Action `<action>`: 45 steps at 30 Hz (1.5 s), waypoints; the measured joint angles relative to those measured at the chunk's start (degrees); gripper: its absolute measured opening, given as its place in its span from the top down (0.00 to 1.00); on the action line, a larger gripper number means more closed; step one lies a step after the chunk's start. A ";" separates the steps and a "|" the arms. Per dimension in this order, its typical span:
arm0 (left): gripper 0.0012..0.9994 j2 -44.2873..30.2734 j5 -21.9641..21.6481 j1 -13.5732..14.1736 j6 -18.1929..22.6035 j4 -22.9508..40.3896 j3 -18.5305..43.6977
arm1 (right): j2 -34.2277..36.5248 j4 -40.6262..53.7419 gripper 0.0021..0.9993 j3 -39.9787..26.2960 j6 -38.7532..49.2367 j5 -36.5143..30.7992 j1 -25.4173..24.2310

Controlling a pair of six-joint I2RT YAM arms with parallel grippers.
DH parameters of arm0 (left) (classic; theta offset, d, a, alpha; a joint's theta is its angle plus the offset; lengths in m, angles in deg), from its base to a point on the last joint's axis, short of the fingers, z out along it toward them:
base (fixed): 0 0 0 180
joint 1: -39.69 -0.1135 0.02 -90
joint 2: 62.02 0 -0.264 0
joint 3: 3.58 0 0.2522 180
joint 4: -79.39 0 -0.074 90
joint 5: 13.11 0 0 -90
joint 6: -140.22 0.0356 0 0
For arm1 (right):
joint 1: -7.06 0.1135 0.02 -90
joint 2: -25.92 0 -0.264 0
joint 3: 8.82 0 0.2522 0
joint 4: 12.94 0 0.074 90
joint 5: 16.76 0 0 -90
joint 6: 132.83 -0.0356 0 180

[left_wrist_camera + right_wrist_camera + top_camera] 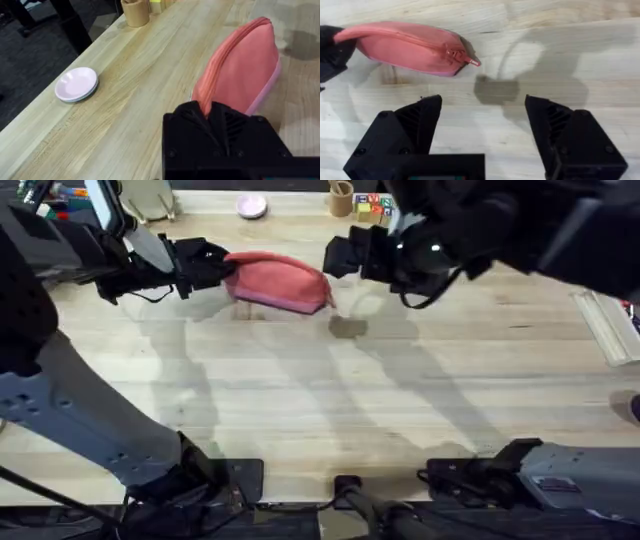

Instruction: Unzip the bag, pick up the pens from the table one at a time and place them inside, then zip the bag closed.

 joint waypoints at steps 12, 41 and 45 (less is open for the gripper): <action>0.30 0.00 0.02 -0.88 0.15 -0.48 0.02 | -2.43 2.22 0.00 0.00 1.76 -1.75 0.00; 0.01 34.07 -19.58 -1.49 -26.79 21.90 0.02 | -15.06 5.51 0.00 0.00 15.54 -4.52 -0.02; 0.01 41.71 -26.17 -0.82 -36.73 25.57 0.02 | -18.97 9.62 0.00 0.00 18.97 -4.52 -0.37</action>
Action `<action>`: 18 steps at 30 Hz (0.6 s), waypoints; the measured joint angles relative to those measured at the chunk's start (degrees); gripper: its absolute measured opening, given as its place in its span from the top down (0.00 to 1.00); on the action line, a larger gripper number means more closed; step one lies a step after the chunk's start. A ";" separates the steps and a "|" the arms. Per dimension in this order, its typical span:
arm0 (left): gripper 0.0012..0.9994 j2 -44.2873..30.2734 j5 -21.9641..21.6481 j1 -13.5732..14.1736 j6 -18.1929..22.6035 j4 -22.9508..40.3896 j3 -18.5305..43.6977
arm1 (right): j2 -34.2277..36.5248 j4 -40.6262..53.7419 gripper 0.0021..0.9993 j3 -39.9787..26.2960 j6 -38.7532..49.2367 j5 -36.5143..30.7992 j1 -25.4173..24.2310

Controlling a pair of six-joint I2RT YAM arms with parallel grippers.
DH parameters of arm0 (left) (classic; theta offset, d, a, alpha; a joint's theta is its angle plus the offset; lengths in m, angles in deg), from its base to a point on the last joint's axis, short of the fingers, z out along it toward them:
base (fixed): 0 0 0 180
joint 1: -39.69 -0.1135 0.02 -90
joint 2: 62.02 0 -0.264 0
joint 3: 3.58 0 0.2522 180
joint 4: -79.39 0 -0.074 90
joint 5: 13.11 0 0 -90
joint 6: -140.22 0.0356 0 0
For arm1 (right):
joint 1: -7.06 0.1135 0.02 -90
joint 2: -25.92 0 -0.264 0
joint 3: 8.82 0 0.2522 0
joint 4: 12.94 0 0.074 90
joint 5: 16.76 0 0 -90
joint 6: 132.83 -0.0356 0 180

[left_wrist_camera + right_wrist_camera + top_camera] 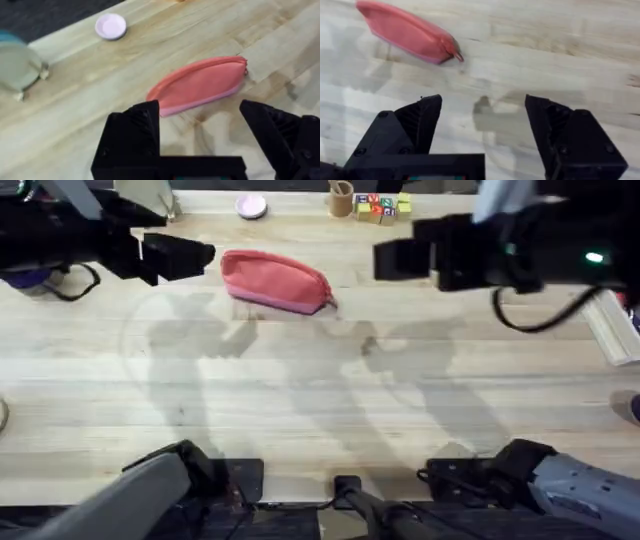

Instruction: Unzip the bag, pick up the pens from the table one at a time and place them inside, then zip the bag closed.

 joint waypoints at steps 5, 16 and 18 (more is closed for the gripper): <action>0.01 9.24 -7.05 3.00 -9.99 5.43 0.00 | -3.28 5.55 0.00 0.00 1.86 0.00 -3.15; 0.01 21.64 -14.46 9.84 -20.34 17.33 0.00 | -8.26 7.94 0.00 0.00 5.63 0.00 -13.09; 0.01 22.62 -14.66 10.43 -20.76 17.62 0.00 | -8.74 7.95 0.00 0.00 5.77 -0.02 -14.51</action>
